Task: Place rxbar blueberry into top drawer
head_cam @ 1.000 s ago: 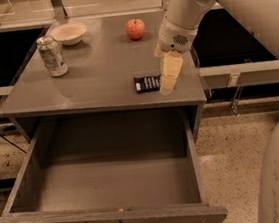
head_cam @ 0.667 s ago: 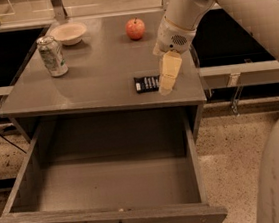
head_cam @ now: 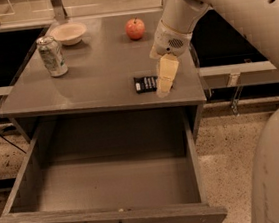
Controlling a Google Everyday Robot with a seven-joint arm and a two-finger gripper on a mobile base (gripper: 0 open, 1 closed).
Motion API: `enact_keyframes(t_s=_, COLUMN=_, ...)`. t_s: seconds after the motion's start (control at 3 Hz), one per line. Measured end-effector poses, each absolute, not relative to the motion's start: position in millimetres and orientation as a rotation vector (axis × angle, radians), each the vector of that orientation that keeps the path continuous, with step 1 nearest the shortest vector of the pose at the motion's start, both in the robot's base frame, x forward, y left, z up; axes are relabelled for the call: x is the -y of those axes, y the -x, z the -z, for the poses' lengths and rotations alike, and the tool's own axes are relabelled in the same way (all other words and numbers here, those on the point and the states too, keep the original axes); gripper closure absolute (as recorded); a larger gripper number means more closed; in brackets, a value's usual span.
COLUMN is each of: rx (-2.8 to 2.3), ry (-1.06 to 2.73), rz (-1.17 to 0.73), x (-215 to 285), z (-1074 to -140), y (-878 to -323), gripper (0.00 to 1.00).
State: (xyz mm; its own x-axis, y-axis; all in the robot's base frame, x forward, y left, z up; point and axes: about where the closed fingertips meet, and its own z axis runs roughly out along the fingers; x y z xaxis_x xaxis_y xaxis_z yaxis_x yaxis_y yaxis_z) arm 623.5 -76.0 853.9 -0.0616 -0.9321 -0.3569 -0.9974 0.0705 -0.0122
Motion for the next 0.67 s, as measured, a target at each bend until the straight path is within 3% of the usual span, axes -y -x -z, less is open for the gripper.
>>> enact_keyframes(t_s=0.33, rx=-2.08, ry=1.943, rz=-0.345, x=76.0, z=-853.8, y=-623.5, gripper=0.01)
enact_keyframes(t_s=0.67, rx=-2.08, ry=1.943, rz=-0.345, x=76.0, z=-853.8, y=-623.5, gripper=0.09)
